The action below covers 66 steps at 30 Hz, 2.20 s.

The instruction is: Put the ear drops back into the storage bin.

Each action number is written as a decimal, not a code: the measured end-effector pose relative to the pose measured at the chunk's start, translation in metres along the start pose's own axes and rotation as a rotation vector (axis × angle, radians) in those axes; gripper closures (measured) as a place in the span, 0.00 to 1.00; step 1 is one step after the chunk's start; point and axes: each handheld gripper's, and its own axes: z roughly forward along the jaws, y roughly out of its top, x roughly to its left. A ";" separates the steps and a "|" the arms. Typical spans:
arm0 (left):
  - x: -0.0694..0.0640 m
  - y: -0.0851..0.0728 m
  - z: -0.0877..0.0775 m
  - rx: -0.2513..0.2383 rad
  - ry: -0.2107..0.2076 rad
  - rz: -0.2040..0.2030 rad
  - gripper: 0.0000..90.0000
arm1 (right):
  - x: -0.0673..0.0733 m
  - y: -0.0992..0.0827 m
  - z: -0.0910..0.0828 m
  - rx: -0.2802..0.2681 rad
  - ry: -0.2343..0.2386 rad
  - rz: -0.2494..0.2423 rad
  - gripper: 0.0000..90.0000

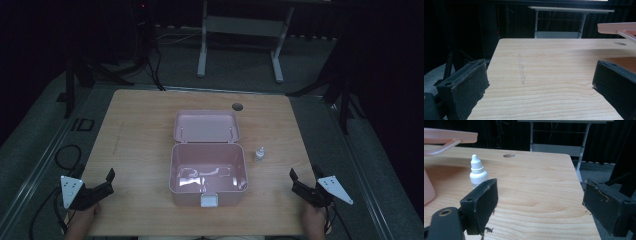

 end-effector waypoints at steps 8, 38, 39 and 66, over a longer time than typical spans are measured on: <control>0.000 0.000 0.000 0.001 -0.010 0.003 0.00 | 0.004 0.001 0.006 0.065 0.023 -0.028 0.14; -0.001 0.000 0.000 0.004 -0.027 0.014 0.00 | 0.010 0.043 0.039 0.920 0.168 -0.050 0.12; -0.001 0.000 0.000 0.004 -0.026 0.015 0.00 | 0.011 0.044 0.040 0.950 0.178 -0.066 0.12; -0.001 0.000 0.000 0.005 -0.028 0.019 0.00 | 0.021 0.059 0.064 1.464 0.342 -0.236 0.14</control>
